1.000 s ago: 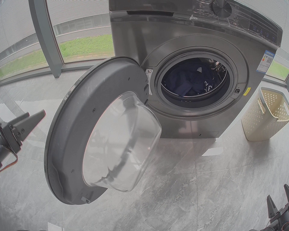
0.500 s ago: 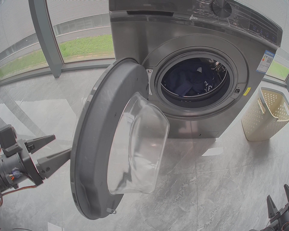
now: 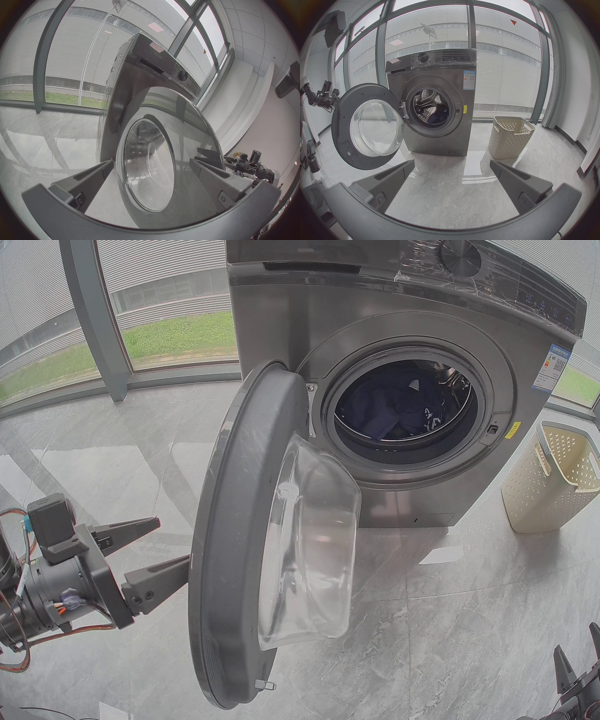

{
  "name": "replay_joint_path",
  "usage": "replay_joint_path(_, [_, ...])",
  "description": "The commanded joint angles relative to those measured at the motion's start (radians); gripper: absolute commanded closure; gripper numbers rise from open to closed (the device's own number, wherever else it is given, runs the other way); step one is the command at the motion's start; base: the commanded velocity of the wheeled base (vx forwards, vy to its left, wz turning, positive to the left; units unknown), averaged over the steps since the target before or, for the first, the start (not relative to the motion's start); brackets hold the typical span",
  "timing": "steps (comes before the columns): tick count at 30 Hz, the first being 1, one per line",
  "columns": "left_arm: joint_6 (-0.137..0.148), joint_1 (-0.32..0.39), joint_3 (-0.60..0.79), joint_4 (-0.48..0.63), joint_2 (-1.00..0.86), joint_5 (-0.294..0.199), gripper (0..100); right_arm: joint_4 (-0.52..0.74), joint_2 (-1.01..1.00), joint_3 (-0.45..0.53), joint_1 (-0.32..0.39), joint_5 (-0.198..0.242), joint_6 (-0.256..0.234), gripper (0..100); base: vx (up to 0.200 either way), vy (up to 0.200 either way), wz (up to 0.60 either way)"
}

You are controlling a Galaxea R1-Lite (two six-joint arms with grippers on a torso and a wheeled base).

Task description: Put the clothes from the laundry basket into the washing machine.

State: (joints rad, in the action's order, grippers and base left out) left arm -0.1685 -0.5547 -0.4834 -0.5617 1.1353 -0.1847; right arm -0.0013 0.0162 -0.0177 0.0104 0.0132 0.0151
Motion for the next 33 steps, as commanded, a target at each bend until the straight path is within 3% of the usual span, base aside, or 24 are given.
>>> replay_joint_path(1, [0.0, -0.027, -0.015, -0.033, 0.077, 0.007, 0, 0.0, -0.013, 0.018, 0.0, 0.001, 0.0, 0, 0.0, 0.0, 0.0])
replay_joint_path(33, [0.0, -0.133, -0.204, -0.21, 0.393, 0.01, 0, 0.0, -0.015, 0.018, 0.0, 0.001, 0.0, 0, 0.0, 0.0, 0.0])
